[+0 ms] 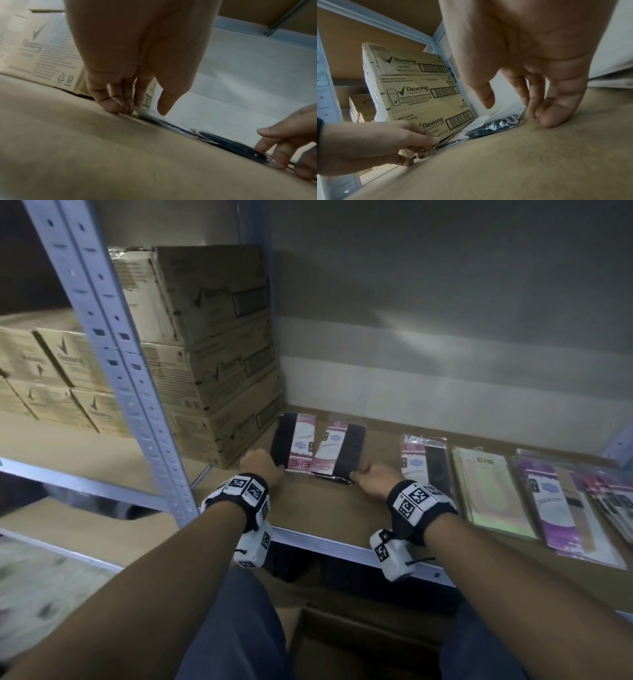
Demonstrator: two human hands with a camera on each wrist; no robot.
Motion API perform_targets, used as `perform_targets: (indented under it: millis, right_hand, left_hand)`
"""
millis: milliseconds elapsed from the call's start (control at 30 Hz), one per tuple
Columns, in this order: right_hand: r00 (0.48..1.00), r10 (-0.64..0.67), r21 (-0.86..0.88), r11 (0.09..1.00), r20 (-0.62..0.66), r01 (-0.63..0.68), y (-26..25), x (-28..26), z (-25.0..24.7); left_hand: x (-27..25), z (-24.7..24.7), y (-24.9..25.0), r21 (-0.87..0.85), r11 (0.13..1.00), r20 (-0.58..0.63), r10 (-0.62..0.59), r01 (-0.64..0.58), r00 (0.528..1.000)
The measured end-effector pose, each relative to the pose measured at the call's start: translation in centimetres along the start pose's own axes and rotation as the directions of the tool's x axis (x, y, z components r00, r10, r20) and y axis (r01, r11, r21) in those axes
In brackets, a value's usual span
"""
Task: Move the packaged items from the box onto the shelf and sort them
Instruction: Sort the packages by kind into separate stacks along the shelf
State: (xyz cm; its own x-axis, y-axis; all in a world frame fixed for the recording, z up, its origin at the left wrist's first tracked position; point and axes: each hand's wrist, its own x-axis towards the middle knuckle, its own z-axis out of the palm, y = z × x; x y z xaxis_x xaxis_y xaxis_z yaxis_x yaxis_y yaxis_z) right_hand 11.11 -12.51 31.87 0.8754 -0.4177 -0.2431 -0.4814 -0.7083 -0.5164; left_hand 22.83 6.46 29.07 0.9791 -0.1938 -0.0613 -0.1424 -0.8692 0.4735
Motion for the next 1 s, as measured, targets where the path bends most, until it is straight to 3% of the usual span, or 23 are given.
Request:
perform_targets:
  millis: [433, 633, 733, 800, 867, 1000]
  right_hand:
    - [0.989, 0.133, -0.026, 0.991, 0.067, -0.132, -1.3, 3.2, 1.4]
    - [0.984, 0.165, 0.086, 0.982, 0.067, -0.171, -1.4, 3.7, 1.2]
    - [0.981, 0.187, 0.241, 0.951, 0.053, -0.194, -1.5, 3.9, 1.1]
    - [0.974, 0.216, 0.428, 0.875, 0.073, -0.226, -1.7, 3.9, 1.2]
    - [0.972, 0.208, 0.63, 0.742, 0.106, -0.228, -1.9, 3.8, 1.1]
    - [0.986, 0.148, 0.854, 0.501, 0.074, -0.139, -2.4, 2.8, 0.5]
  left_hand:
    - [1.8, -0.3, -0.7, -0.056, 0.994, 0.082, -0.089, 0.093, 0.993]
    - [1.6, -0.4, -0.9, -0.14, 0.979, 0.088, -0.133, 0.145, 0.987]
    - [1.8, -0.9, -1.0, -0.226, 0.962, 0.102, -0.134, 0.155, 0.986]
    - [1.9, -1.2, -1.0, -0.311, 0.936, 0.099, -0.142, 0.166, 0.985]
    - [1.9, -1.5, -0.8, -0.442, 0.882, 0.095, -0.135, 0.163, 0.986]
    - [1.5, -1.9, -0.3, -0.734, 0.653, 0.122, -0.142, 0.186, 0.982]
